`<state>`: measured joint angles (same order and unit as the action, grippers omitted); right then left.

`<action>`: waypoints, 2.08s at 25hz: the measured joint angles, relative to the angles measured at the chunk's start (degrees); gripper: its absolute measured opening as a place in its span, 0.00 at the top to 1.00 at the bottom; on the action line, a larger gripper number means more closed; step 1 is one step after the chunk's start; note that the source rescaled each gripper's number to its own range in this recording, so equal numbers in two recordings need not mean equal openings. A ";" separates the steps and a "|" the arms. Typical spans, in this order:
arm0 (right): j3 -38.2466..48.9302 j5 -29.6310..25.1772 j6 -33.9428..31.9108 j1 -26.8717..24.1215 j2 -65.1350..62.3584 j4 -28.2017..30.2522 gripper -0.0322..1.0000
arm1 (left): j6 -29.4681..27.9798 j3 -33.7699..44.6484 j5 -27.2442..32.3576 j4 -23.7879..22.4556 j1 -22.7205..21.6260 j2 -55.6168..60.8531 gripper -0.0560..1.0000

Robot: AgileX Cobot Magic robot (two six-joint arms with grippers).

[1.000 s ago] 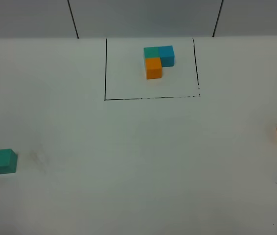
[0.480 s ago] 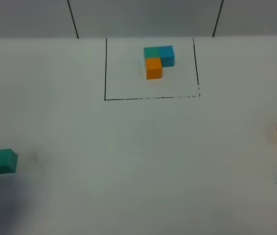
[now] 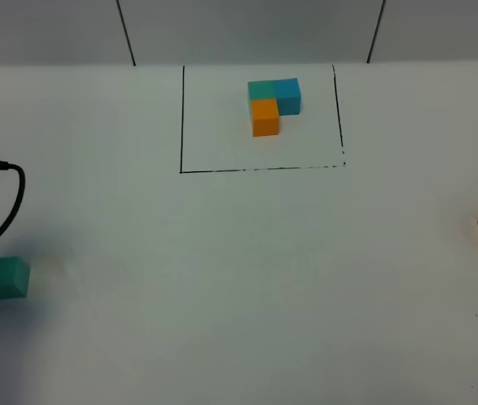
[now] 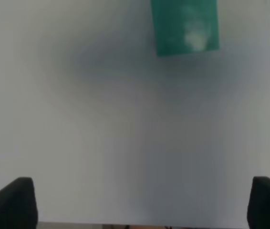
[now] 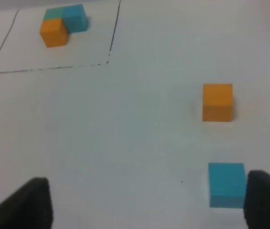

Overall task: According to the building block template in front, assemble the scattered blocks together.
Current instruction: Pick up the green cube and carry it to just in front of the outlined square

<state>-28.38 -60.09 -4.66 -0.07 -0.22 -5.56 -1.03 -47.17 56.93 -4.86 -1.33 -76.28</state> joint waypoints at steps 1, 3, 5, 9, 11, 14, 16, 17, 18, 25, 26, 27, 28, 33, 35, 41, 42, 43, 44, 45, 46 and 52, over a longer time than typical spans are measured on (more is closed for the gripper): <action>0.00 0.00 0.00 0.00 0.00 0.00 0.34 | -0.06 0.00 -0.85 -0.01 -0.30 -0.39 0.06; 0.00 0.00 0.00 0.00 0.00 0.00 0.34 | -0.06 0.00 -3.04 0.22 -0.45 -0.85 0.06; 0.00 0.00 0.00 0.00 0.00 0.00 0.34 | -0.10 -0.05 -6.12 1.33 -0.51 -1.60 0.06; 0.00 0.00 0.00 0.00 0.00 0.00 0.34 | -0.04 -0.10 -10.14 5.56 -0.51 -4.66 0.06; 0.00 0.00 0.00 0.00 0.00 0.00 0.34 | 0.07 -0.10 -10.71 6.02 -0.51 -6.59 0.06; 0.00 0.00 0.00 0.00 0.00 0.00 0.34 | 0.06 -0.10 -11.00 5.65 -0.51 -8.57 0.06; 0.00 0.00 0.00 0.00 0.00 0.00 0.34 | -0.05 -0.10 -11.32 5.17 -0.51 -9.52 0.06; 0.00 0.00 0.00 0.00 0.00 0.00 0.34 | -0.05 -0.10 -11.64 4.86 -0.51 -9.91 0.06; 0.00 0.00 0.00 0.00 0.00 0.00 0.34 | -0.05 -0.10 -12.17 4.86 -0.51 -10.45 0.06; 0.00 0.00 0.00 0.00 0.00 0.00 0.34 | -0.12 -0.11 -16.14 5.61 -0.51 -16.85 0.07; 0.00 0.00 0.00 0.00 0.00 0.00 0.34 | -0.18 -0.11 -16.69 5.61 -0.51 -17.96 0.07; 0.00 0.00 0.00 0.00 0.00 0.00 0.34 | -0.32 -0.15 -17.14 5.61 -0.51 -18.84 0.07; 0.00 0.00 0.00 0.00 0.00 0.00 0.34 | -0.45 -0.15 -17.73 5.61 -0.51 -19.76 0.08; 0.00 0.00 0.00 0.00 0.00 0.00 0.34 | -0.61 -0.15 -19.88 5.61 -0.51 -23.49 0.10; 0.00 0.00 0.00 0.00 0.00 0.00 0.34 | -0.61 -0.15 -20.58 5.61 -0.51 -24.46 0.14; 0.00 0.00 0.00 0.00 0.00 0.00 0.34 | -0.63 -0.15 -21.72 5.57 -0.51 -25.12 0.49; 0.00 0.00 0.00 0.00 0.00 0.00 0.34 | -0.63 -0.15 -21.72 5.48 -0.51 -25.12 0.58; 0.00 0.00 0.00 0.00 0.00 0.00 0.34 | -0.63 -0.15 -21.54 5.49 -0.51 -25.12 0.70; 0.00 0.00 0.00 0.00 0.00 0.00 0.34 | -0.63 -0.15 -21.19 5.61 -0.51 -25.12 0.84; 0.00 0.00 0.00 0.00 0.00 0.00 0.34 | -0.63 -0.15 -20.80 5.92 -0.51 -25.12 0.95; 0.00 0.00 0.00 0.00 0.00 0.00 0.34 | -0.63 -0.15 -20.48 6.40 -0.51 -25.12 0.94; 0.00 0.00 0.00 0.00 0.00 0.00 0.34 | 2.42 -3.15 -16.75 5.45 1.65 -25.17 0.94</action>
<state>-28.38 -60.09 -4.66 -0.07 -0.22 -5.56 1.39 -50.32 40.18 0.59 0.32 -101.45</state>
